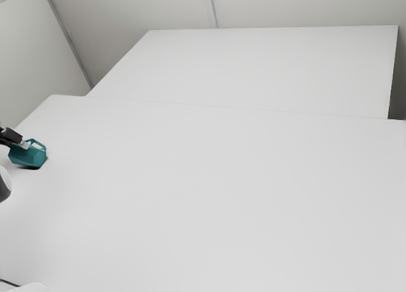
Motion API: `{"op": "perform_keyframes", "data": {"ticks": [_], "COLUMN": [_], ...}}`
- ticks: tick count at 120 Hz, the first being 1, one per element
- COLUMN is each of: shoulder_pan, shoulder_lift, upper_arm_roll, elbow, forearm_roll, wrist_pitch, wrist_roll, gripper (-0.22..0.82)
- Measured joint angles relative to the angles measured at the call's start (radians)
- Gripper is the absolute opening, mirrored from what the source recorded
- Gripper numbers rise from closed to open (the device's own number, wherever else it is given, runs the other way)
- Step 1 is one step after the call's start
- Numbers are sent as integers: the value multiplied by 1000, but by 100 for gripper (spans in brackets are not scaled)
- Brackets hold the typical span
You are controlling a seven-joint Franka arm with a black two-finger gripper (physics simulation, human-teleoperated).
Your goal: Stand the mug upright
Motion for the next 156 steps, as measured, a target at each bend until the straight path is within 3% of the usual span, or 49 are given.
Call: {"op": "perform_keyframes", "data": {"ticks": [156], "shoulder_pan": [72], "shoulder_lift": [66], "upper_arm_roll": [-27], "elbow": [10], "forearm_roll": [-239], "wrist_pitch": [-83], "wrist_roll": [100], "gripper": [61]}}
